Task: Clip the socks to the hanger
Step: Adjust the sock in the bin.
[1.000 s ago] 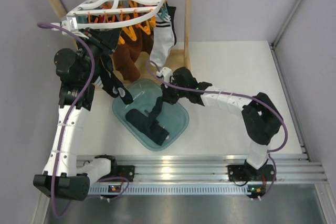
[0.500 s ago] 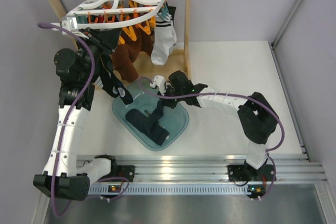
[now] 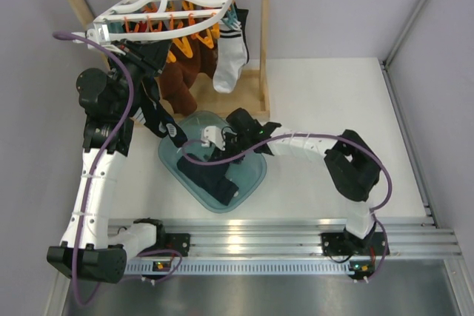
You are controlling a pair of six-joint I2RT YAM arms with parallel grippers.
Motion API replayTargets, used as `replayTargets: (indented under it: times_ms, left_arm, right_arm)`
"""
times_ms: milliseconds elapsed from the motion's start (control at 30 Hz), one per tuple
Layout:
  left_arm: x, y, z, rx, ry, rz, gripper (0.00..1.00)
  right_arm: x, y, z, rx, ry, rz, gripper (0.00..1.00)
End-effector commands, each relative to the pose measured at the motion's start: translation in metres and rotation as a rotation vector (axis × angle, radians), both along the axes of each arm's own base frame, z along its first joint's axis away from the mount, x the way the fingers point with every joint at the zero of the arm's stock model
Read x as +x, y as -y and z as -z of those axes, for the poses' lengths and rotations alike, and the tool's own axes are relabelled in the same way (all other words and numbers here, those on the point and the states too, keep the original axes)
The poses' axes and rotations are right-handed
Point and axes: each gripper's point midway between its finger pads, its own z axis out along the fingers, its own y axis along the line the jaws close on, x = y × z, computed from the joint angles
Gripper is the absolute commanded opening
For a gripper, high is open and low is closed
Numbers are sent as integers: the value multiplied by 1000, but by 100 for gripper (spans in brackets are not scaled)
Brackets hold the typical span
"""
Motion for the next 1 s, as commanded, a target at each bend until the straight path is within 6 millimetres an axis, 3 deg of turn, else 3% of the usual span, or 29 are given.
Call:
replayTargets:
  times_ms: [0,167,233,333,533,667,967]
  left_arm:
    - [4,-12,-10,-12,27,-57,0]
    - [6,-11,-10,-15,29,-54,0]
    - [7,-11,-9,-14,26,-53,0]
    - [7,-11,-8,-16,22,-54,0]
    - [8,-12,-6,-17,19,-59,0]
    - [8,-13,-6,-16,20,-65,0]
    - [8,-14,-6,-8,26,-73,0]
  right_arm:
    - [28,4,-25,93,-71,197,45]
    - [31,7,-36,237,-409,619,48]
    - [33,3,-52,339,-493,751,52]
    - [35,8,-48,388,-591,926,61]
    - [46,11,-34,384,-622,1185,64]
    - [50,2,-30,383,-626,1263,61]
    - [39,2,3,283,-637,1422,68]
